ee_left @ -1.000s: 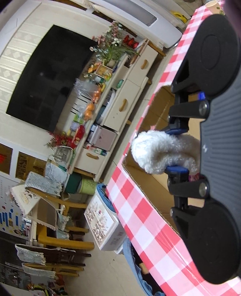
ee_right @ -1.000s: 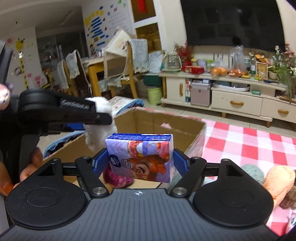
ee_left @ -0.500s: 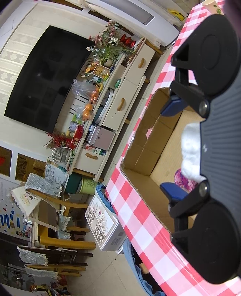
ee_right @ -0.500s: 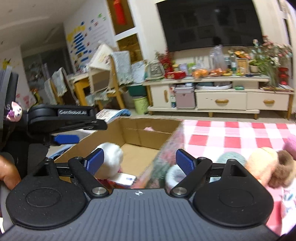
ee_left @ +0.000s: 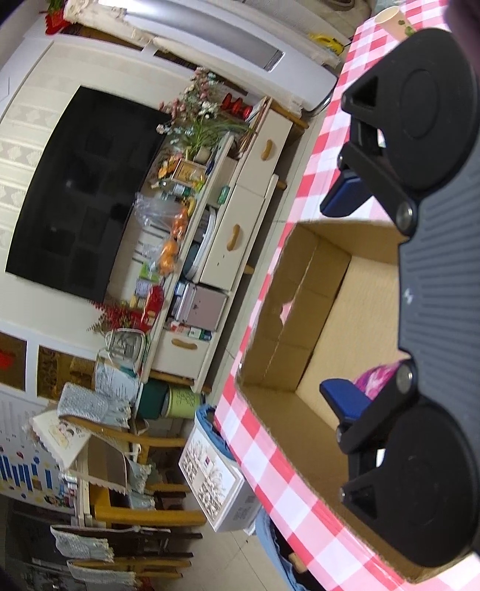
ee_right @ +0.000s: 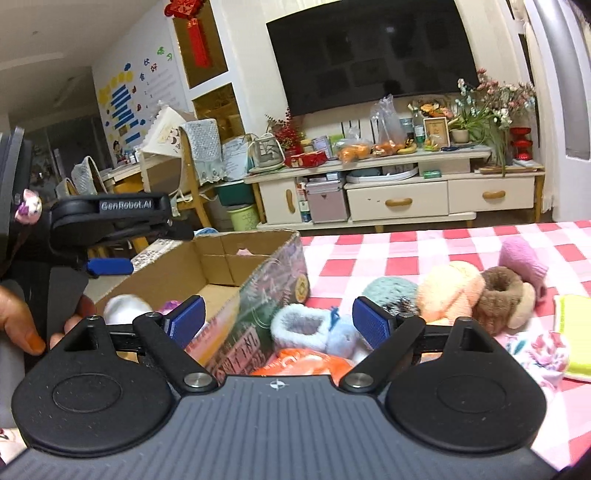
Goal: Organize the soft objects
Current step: 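Move the left tool back toward the remaining soft items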
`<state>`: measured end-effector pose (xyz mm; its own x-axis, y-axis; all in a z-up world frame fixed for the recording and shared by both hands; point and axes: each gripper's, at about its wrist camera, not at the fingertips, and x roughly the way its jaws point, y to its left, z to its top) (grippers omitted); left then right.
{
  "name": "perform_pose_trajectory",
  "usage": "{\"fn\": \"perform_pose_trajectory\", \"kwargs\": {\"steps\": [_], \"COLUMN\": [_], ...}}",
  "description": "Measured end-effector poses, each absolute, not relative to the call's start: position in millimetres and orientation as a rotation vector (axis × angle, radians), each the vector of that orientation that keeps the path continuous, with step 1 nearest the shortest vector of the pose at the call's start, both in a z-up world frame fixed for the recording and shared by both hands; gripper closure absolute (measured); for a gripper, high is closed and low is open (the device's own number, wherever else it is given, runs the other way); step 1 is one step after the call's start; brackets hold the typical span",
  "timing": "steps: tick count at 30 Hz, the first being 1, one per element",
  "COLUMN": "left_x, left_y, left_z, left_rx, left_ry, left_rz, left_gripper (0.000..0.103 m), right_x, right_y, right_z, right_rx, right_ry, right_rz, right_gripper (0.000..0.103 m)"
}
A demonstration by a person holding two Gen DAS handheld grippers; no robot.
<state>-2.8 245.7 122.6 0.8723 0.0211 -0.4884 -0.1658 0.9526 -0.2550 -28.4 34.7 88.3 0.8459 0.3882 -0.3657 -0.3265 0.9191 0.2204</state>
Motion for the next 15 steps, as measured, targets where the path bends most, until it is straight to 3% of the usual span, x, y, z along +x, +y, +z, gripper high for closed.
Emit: {"fn": "perform_pose_trajectory", "kwargs": {"steps": [15], "left_x": [-11.2], "left_y": [203.9], "left_z": [121.5], "left_rx": [-0.217], "left_ry": [0.477], "left_rz": [-0.004], "left_gripper": [0.003], "right_x": [-45.4], "right_y": [-1.3], "right_z": [75.4], "right_rx": [0.117], "right_ry": [0.412], "right_rz": [0.263], "right_gripper": [0.000]}}
